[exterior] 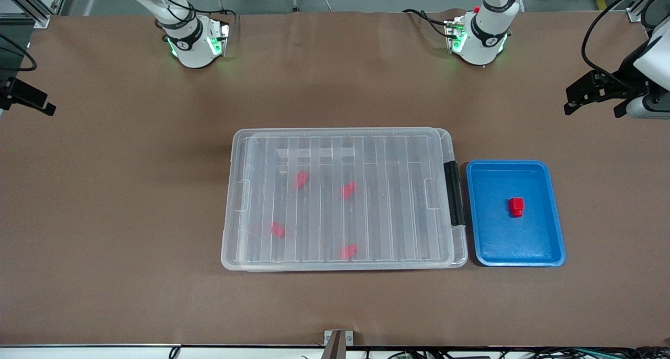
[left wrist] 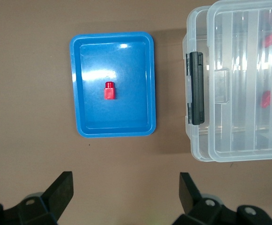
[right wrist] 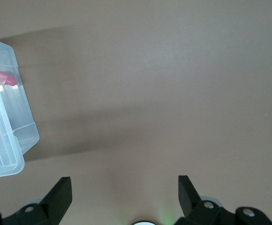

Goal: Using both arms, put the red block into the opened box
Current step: 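Move the left gripper to the red block while the right gripper reaches the lid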

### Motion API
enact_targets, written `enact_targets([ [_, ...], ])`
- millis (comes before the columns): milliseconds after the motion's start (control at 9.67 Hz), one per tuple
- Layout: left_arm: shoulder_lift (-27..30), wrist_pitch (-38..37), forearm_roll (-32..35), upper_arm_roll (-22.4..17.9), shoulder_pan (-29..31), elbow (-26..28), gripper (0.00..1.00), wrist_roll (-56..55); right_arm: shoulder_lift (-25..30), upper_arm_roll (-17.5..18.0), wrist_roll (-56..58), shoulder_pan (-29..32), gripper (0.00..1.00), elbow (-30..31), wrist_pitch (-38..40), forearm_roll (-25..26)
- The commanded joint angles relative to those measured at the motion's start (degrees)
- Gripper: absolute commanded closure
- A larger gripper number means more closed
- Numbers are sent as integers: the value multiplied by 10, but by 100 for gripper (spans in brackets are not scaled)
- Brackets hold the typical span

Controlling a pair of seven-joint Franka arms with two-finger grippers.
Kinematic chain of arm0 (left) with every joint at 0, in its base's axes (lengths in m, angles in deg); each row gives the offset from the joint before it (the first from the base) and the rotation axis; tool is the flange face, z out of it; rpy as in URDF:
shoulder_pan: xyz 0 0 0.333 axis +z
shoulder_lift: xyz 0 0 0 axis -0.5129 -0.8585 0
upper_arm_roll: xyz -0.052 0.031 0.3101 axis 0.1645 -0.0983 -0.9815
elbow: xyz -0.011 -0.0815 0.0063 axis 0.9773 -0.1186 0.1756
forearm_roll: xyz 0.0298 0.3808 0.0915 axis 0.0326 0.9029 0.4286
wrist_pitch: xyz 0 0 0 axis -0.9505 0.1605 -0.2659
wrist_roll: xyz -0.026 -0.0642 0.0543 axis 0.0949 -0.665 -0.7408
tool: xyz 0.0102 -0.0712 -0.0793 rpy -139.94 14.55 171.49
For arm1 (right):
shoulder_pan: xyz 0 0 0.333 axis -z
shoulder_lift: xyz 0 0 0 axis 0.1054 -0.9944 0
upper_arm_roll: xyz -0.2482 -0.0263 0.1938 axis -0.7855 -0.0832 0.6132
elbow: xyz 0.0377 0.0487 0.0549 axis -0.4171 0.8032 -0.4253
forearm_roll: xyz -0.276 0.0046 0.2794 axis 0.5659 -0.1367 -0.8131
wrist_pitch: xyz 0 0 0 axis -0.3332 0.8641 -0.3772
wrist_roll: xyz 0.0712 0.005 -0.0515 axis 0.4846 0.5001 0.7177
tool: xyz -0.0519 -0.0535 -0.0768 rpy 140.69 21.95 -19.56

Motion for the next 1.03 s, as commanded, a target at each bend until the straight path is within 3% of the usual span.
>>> enact_targets([
  [0,0,-4,6,8,7,15,1,-6,8,2,6,4,0,8,-1,-8],
  [414,-8,-3,1,3,13,18,3,-5,3,9,-2,-10,0,1,-11,-13],
  [621,-13,52,1,-6,13,71,4,0,-77,23,-9,-63,0,-29,-53,-17],
  [931,-19,212,6,-19,18,208,4,16,-180,142,-117,-73,0,-40,-168,-9],
])
